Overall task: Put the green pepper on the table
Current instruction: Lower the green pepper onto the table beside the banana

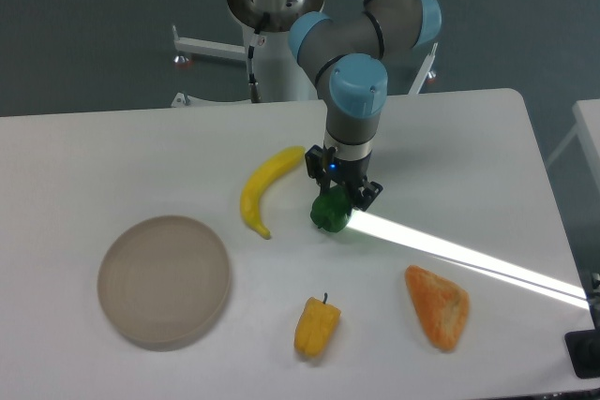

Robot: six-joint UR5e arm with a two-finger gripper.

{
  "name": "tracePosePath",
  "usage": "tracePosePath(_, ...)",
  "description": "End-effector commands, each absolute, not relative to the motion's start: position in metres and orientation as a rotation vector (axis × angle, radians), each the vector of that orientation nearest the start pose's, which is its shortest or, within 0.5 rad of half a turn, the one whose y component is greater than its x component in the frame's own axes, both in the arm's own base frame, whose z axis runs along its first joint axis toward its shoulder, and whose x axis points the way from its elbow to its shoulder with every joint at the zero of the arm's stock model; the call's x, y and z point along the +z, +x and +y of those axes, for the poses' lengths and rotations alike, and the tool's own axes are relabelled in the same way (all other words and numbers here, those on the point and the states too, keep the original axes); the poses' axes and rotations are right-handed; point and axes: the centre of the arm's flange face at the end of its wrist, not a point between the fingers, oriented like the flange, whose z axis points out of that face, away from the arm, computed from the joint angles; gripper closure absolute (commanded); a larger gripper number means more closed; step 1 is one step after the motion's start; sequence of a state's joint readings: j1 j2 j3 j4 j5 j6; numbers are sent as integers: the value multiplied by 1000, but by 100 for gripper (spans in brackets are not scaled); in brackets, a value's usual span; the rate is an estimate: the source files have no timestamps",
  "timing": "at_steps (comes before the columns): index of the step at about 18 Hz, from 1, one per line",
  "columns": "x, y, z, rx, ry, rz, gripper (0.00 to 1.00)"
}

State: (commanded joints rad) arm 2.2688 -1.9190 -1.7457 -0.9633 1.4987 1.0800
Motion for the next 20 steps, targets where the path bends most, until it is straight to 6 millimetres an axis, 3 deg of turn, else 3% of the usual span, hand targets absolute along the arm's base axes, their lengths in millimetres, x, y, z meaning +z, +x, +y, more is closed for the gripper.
tracePosePath(9,272,-272,547,27,-2983,574,62)
tracePosePath(10,272,-272,547,25,-2982,574,60)
tracePosePath(13,271,-272,547,25,-2984,574,41)
tracePosePath(16,271,-272,548,25,-2983,576,36)
tracePosePath(17,272,-272,548,27,-2982,578,30)
tracePosePath(20,272,-273,548,31,-2981,585,22)
